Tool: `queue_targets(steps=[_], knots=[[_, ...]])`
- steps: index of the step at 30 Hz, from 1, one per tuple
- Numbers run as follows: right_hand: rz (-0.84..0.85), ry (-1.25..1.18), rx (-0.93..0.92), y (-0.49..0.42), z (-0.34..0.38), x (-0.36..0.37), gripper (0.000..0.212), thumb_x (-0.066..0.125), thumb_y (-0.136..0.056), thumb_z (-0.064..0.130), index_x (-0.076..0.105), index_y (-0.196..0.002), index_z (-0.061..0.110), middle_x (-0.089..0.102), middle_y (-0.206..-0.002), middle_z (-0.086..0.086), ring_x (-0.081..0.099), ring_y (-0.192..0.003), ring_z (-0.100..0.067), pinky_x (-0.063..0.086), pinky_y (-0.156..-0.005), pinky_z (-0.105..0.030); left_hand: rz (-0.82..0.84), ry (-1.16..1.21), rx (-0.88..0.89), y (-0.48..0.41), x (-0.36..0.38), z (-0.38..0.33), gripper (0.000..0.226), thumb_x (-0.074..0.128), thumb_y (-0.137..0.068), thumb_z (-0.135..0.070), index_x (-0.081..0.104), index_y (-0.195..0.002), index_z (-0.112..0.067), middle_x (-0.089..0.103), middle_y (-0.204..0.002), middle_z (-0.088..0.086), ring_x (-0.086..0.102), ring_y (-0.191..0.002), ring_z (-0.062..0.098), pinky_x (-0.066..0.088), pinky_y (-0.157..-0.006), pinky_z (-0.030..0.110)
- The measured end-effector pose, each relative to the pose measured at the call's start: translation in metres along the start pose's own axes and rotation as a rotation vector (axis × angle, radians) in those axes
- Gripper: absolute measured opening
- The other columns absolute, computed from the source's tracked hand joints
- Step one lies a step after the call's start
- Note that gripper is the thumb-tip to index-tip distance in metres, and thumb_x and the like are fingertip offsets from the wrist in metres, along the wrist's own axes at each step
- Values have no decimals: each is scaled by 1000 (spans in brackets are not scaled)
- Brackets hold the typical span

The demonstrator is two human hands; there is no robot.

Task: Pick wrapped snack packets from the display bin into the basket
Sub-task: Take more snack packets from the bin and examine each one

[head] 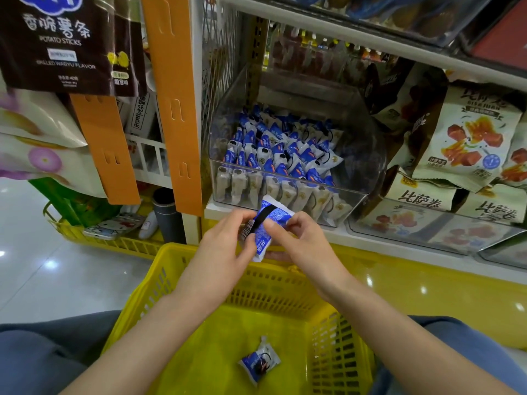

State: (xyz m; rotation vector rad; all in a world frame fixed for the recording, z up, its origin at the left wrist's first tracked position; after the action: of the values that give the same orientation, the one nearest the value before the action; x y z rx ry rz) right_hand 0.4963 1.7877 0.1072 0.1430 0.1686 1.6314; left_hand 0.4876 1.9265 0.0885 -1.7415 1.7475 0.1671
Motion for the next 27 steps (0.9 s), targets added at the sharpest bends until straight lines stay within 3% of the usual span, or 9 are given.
queue_targets(steps=[4, 8, 16, 18, 20, 21, 27], knots=[[18, 238, -107, 1, -6, 4, 26, 68, -82, 19, 45, -91, 15, 65, -92, 0, 69, -76, -10, 58, -61, -29, -9, -75, 3, 3, 1, 2, 25, 51, -92, -14, 51, -115, -23, 60, -106, -9, 55, -88, 2, 44, -73, 16], [17, 380, -188, 3, -7, 5, 28, 69, -81, 26, 44, -93, 17, 66, -90, 3, 68, -75, -11, 59, -62, -33, -23, -222, 47, 3, -1, -2, 24, 44, -96, -24, 51, -118, -19, 64, -106, -1, 61, -87, 15, 51, -67, 30], [16, 483, -222, 2, -7, 5, 28, 67, -83, 28, 42, -90, 16, 67, -89, 0, 68, -72, -15, 57, -64, -44, -7, -181, -9, 0, -2, -2, 26, 41, -95, -26, 54, -116, -16, 66, -103, 2, 61, -86, 15, 51, -68, 30], [16, 549, -262, 1, -9, 4, 26, 67, -83, 29, 41, -87, 22, 66, -88, 3, 66, -74, -9, 57, -67, -36, 8, -160, -6, -1, -4, -2, 23, 45, -95, -27, 54, -115, -18, 66, -100, 0, 63, -85, 14, 52, -69, 32], [33, 655, -326, 3, -10, 4, 28, 66, -84, 29, 38, -85, 29, 62, -84, 11, 61, -74, 1, 51, -64, -17, 26, -158, 1, -2, -6, -1, 24, 47, -94, -29, 52, -114, -19, 67, -96, -1, 64, -83, 16, 53, -70, 36], [44, 696, -353, 4, -10, 4, 28, 66, -84, 29, 38, -87, 30, 61, -84, 12, 59, -75, 3, 48, -63, -14, 34, -178, 10, -2, -6, -1, 25, 48, -93, -30, 52, -115, -19, 68, -95, 0, 65, -82, 17, 53, -69, 38], [69, 766, -416, 6, -10, 6, 29, 66, -84, 29, 39, -94, 26, 61, -94, 9, 58, -80, -3, 49, -67, -19, 4, -279, 65, -1, -4, 2, 21, 42, -97, -22, 52, -112, -12, 64, -81, 6, 59, -70, 22, 41, -57, 30]])
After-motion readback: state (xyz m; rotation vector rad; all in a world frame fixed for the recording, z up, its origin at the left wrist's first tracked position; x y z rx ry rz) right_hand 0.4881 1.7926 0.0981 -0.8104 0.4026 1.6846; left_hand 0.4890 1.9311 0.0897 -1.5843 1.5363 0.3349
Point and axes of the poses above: each hand's wrist, its own y-axis away from the middle knuckle, its own x-axis out of the palm, z = x × y, the point moved 2 cm from there along -y, towards the middle knuckle
